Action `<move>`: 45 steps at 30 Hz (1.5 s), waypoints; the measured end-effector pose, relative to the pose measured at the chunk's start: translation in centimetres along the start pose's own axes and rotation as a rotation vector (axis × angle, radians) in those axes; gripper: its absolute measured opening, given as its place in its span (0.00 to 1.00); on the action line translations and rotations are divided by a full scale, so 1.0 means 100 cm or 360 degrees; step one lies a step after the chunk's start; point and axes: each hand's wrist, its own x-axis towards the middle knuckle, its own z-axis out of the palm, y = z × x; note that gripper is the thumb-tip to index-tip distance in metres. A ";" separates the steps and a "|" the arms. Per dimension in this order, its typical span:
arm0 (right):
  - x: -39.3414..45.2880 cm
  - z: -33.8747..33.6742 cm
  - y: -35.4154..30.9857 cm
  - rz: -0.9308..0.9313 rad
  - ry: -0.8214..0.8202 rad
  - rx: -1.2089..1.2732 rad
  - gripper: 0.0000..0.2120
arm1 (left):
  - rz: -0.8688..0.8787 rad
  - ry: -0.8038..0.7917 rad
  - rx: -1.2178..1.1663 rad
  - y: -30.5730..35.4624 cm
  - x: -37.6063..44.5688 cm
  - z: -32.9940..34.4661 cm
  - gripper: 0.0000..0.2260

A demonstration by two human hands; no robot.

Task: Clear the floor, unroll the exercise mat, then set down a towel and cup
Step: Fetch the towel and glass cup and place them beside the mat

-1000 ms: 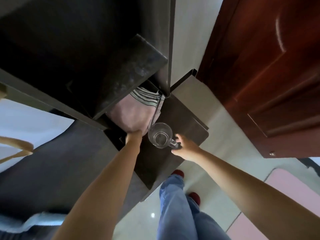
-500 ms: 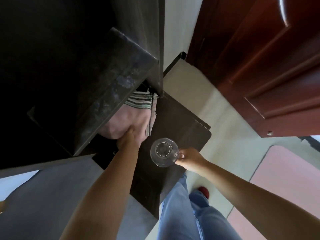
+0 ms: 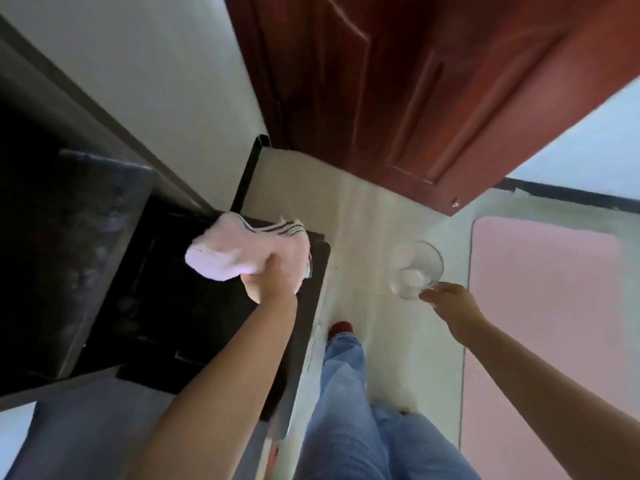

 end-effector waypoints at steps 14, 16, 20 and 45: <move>-0.107 -0.224 0.229 0.0269 0.0900 0.1069 0.11 | 0.0641 -0.1098 0.0866 -0.200 -0.278 0.150 0.23; -0.127 -0.238 0.261 0.0331 0.1004 0.1159 0.08 | 0.0704 -0.1244 0.1019 -0.236 -0.305 0.154 0.22; -0.179 -0.260 0.331 0.0400 0.1235 0.1440 0.15 | 0.0828 -0.1576 0.1482 -0.307 -0.365 0.159 0.21; -0.461 0.038 0.617 0.1482 0.2797 0.3184 0.06 | 0.1801 -0.3489 0.3538 -0.710 -0.474 -0.163 0.13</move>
